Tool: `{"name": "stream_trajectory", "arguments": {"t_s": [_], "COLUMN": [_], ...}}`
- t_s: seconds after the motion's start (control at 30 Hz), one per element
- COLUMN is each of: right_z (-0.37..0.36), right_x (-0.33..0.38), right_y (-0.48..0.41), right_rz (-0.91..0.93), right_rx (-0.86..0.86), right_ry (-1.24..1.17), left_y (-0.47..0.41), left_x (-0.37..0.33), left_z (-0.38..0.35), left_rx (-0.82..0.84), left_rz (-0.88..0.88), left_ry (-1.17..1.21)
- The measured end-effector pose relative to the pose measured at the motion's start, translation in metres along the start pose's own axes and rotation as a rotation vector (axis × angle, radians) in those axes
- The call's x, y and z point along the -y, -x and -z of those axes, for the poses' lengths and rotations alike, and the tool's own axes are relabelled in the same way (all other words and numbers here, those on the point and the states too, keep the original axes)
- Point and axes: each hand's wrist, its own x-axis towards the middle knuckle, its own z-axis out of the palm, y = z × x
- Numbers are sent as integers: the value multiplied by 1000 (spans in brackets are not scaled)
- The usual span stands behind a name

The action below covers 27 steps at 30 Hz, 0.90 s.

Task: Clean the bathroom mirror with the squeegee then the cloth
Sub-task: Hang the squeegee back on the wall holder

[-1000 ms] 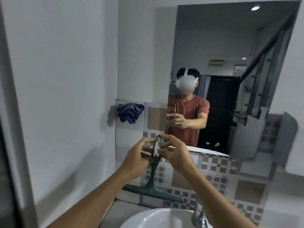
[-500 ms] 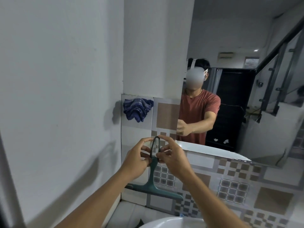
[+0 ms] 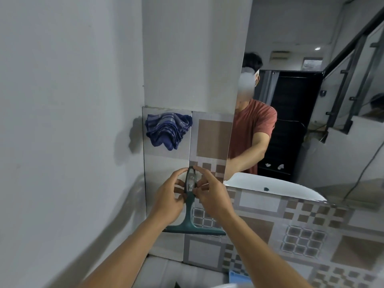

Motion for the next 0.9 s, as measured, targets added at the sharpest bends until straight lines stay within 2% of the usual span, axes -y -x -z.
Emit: {"name": "stream_trajectory", "arguments": {"t_s": [0.27,0.57,0.77,0.9], "right_z": [-31,-44,-38,-28], "right_x": [-46,-60,-57,-44], "right_y": [-1,7,10,17], "right_rz": [23,62,50,33], "right_rx": [-64,-130,-93,-45], "right_ry": [33,118,144,161], "left_y": [-1,7,10,19], "left_x": [47,63,55,50], "left_z": [-19,-32,-35,-31], "left_rx": [25,-43,-115,-86], "left_rz": [-29,-95,-42,32], "left_ry": [-137,-215,-180,-134]}}
